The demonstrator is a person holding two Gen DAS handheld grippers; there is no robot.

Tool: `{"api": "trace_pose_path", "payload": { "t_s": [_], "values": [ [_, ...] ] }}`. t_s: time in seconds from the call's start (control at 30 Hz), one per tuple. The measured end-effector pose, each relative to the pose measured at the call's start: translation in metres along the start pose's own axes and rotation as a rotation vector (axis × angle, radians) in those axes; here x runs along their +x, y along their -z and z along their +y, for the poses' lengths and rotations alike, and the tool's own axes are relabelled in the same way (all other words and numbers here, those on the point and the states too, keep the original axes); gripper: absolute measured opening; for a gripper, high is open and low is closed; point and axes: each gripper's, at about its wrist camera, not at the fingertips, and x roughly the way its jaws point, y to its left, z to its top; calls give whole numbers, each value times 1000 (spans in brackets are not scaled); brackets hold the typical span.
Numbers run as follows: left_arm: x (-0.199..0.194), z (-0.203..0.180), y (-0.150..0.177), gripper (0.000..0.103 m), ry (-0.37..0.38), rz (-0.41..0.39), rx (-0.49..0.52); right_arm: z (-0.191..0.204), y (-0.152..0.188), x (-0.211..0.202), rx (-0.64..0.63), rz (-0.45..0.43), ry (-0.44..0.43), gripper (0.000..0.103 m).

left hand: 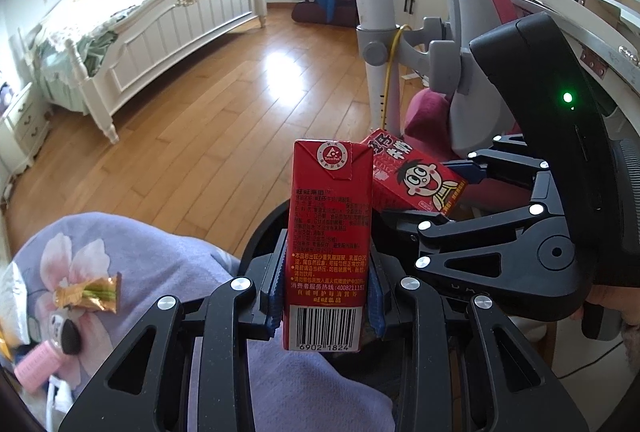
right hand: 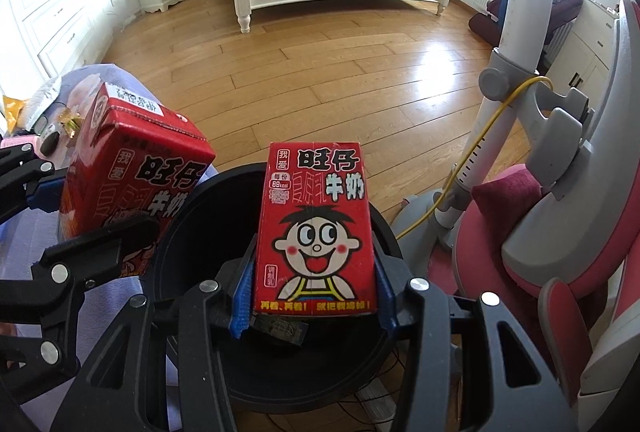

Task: Collect trash
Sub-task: 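Carry both red milk boxes over the black bin and open both tools, then grasp the gold snack wrapper with the right tool while the left tool grasps the tan paper bag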

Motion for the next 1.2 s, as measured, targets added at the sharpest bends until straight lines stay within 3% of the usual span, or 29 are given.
{"api": "trace_pose_path", "payload": {
  "t_s": [0.03,0.07,0.1,0.13,0.2,0.53,0.67,0.93,1.2],
  "values": [
    [2,0,0,43,-6,3,-4,0,0,1,-1,3,8,51],
    [2,0,0,56,-17,4,-11,-1,0,2,2,5,16,51],
    [1,1,-1,58,-23,-12,-19,-3,0,3,9,5,15,51],
    [2,1,-2,58,-20,-15,-22,-4,0,3,15,5,15,52],
    [3,2,-3,58,-19,-11,-26,-4,0,1,20,-2,34,66],
    [-9,10,2,58,-21,-32,-36,-1,-4,-3,25,-8,35,66],
    [-30,23,15,58,-53,-50,-86,13,-10,-9,1,-32,6,66],
    [-85,76,58,58,-170,-62,-191,84,-31,-14,-130,-63,-104,66],
    [-148,158,120,58,-284,-50,-324,156,-54,-11,-254,-54,-216,66]
  ]
}}
